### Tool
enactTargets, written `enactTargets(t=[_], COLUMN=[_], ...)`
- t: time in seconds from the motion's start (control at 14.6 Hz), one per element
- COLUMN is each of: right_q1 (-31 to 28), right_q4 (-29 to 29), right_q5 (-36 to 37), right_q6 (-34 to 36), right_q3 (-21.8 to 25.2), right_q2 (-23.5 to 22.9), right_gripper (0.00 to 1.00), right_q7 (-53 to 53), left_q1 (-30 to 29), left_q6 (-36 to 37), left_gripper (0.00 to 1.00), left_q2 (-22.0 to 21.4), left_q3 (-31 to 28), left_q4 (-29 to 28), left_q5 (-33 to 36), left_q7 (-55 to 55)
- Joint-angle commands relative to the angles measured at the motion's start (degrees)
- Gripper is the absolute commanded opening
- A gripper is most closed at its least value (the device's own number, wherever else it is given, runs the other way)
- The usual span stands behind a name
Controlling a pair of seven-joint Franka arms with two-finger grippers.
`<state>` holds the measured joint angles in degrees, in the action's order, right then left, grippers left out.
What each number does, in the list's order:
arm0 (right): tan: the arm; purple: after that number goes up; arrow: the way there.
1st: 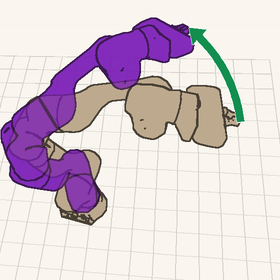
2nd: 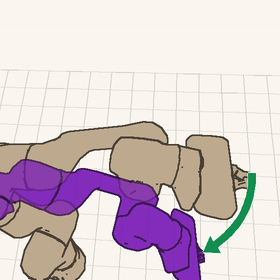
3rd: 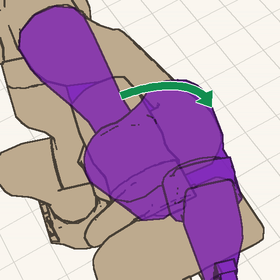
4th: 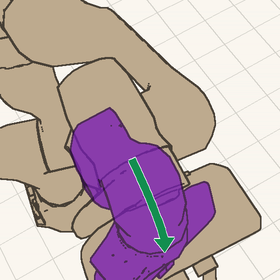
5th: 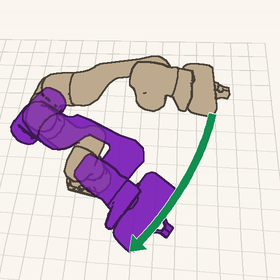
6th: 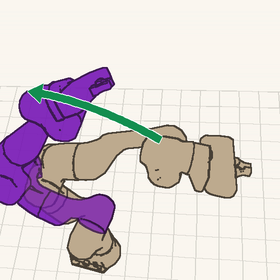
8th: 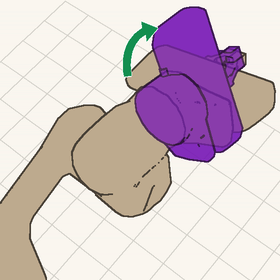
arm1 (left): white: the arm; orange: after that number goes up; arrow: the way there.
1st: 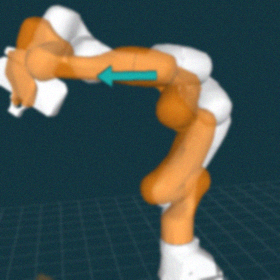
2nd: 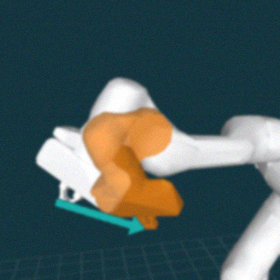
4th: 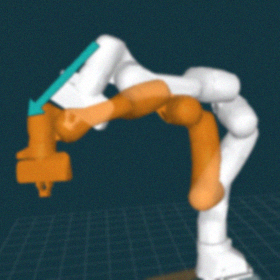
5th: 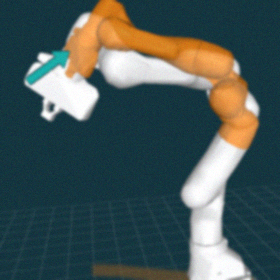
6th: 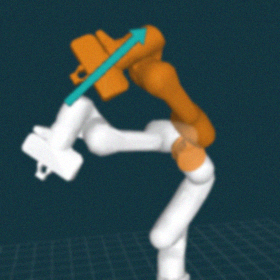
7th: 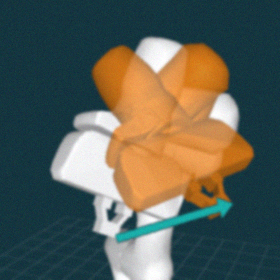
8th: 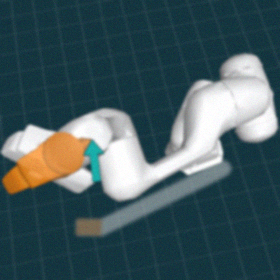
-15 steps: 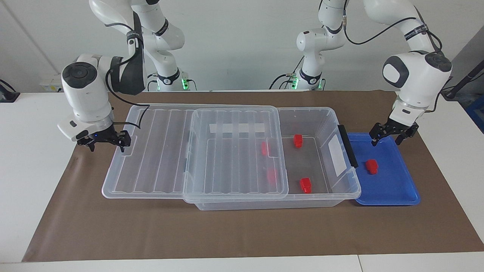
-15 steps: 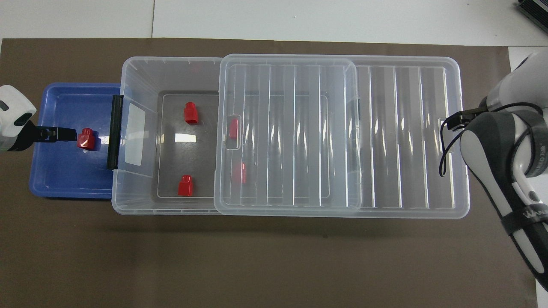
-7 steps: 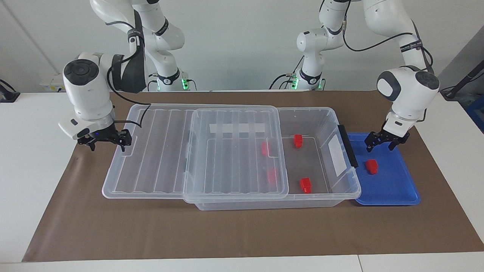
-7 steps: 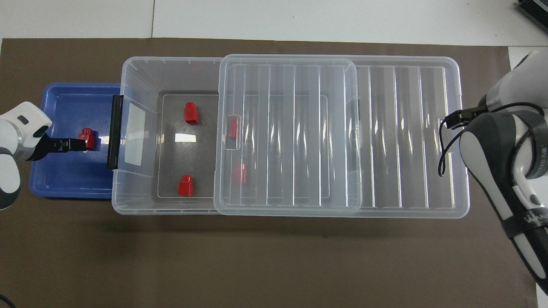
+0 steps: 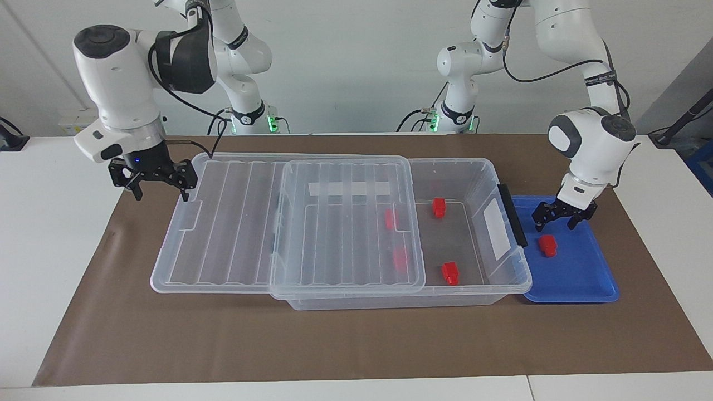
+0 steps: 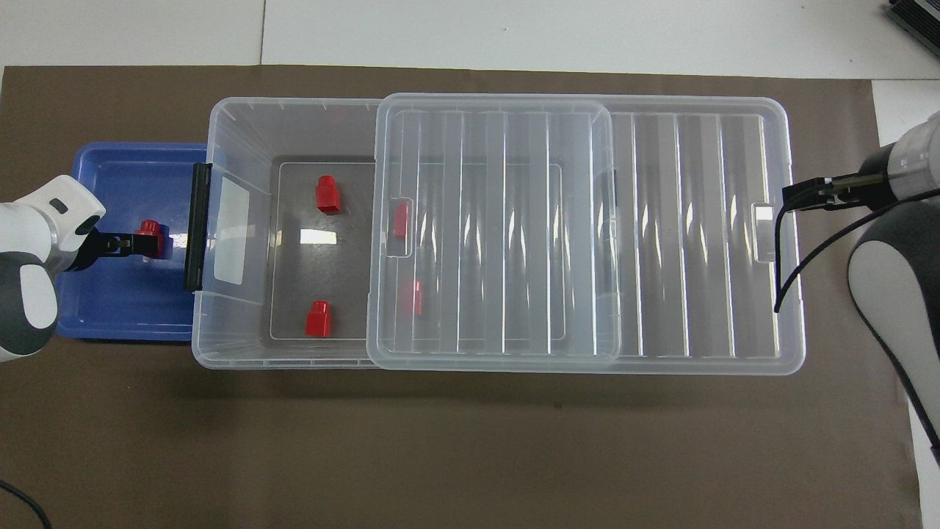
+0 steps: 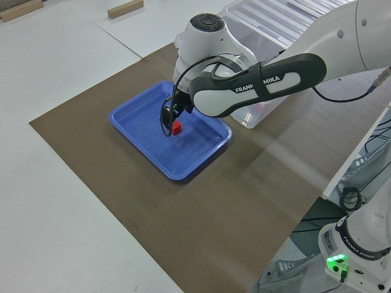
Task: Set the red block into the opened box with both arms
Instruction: 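Reach the left gripper to the red block and grasp it, then lift the red block out of the blue tray with the left gripper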
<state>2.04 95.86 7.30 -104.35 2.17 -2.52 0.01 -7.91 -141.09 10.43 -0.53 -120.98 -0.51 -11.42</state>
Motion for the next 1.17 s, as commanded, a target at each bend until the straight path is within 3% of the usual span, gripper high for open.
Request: enactTargets(t=[0.0, 0.21, 0.34, 0.41, 0.55, 0.76, 0.82, 0.96, 1.1], right_q1=[-0.5, -0.5, -1.1, -1.6, -1.8, -1.9, -1.9, -1.8, -2.1], right_q4=[-5.1, -8.9, -8.0, -6.5, -3.0, -1.5, -1.5, -1.5, -1.6], right_q5=[-4.2, -6.6, -8.1, -8.2, -8.1, -7.9, -7.3, -6.9, -6.9], right_q6=[7.8, 15.5, 15.1, 15.4, 15.8, 15.0, 14.9, 15.1, 15.1], right_q3=[-0.1, -0.2, 0.1, 0.2, 0.2, 0.3, 0.3, 0.3, 0.4], right_q2=[0.4, -0.3, 0.1, 0.8, 3.3, 4.3, 4.3, 4.3, 4.3], right_gripper=[1.0, 1.0, 1.0, 1.0, 1.0, 1.0, 1.0, 1.0, 1.0], right_q7=[4.3, 8.7, 9.8, 9.8, 9.3, 8.7, 7.7, 6.1, 5.4], left_q1=[-0.6, -0.4, 0.3, 0.3, 0.3, 0.4, 0.4, 0.3, 0.4], left_q6=[-4.3, -6.4, -6.5, -6.5, -6.5, -5.7, -5.4, -2.5, 6.4], left_gripper=[1.0, 1.0, 1.0, 0.93, 0.67, 0.07, 0.0, 0.0, 0.0], left_q2=[2.7, 4.6, 4.9, 4.9, 5.0, 4.9, 4.9, 4.9, 4.7], left_q3=[0.0, 0.0, 0.0, 0.0, 0.0, 0.0, 0.0, -0.1, -0.1], left_q4=[-0.1, -0.1, -0.1, -0.1, -0.1, 0.0, 0.0, 1.6, 7.0], left_q5=[1.1, 1.2, 1.2, 1.1, 1.1, 1.2, 1.2, 1.2, 1.2], left_q7=[-2.2, -2.1, -1.9, -1.9, -1.8, -1.9, -1.9, -2.0, -2.0])
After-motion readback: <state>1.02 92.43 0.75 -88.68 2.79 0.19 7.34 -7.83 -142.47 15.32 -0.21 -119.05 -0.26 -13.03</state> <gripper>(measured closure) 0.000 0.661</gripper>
